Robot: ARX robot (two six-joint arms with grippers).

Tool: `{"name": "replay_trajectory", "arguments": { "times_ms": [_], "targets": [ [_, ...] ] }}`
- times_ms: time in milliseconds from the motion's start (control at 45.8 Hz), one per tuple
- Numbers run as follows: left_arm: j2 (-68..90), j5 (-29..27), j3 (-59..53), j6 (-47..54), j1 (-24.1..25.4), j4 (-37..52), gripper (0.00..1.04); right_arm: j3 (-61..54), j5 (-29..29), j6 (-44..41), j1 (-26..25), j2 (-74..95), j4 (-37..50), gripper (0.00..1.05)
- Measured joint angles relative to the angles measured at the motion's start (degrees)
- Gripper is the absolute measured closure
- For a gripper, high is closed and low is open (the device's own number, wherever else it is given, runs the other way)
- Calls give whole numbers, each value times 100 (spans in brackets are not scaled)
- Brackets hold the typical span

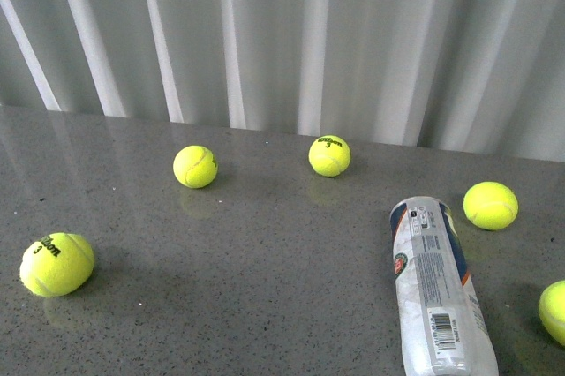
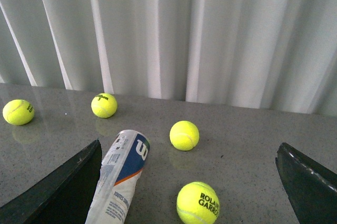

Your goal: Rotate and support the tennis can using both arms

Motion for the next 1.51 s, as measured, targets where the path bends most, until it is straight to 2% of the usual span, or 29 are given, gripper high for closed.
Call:
{"name": "replay_trajectory", "arguments": {
  "times_ms": [1136, 1201, 1267, 1354, 1442, 1507],
  "targets": [
    [0, -2, 0, 0, 0, 0, 7, 15, -37, -37, -11, 37, -63, 7],
    [0, -4, 0, 0, 0, 0, 7, 426, -411, -240, -116, 525, -911, 7],
    [0, 2, 0, 0, 0, 0, 7, 820, -743, -337, -264, 1169, -1047, 7],
    [-2, 0, 0, 0, 0, 0, 7, 1423, -929, -326, -557, 2105, -525, 7],
    [-2, -4, 0, 0, 0, 0, 7, 2444, -852, -140, -833, 3687, 551, 7],
    [-4, -4, 0, 0, 0, 0, 7, 3268, -841, 122, -837, 5007, 706, 7]
  ]
}}
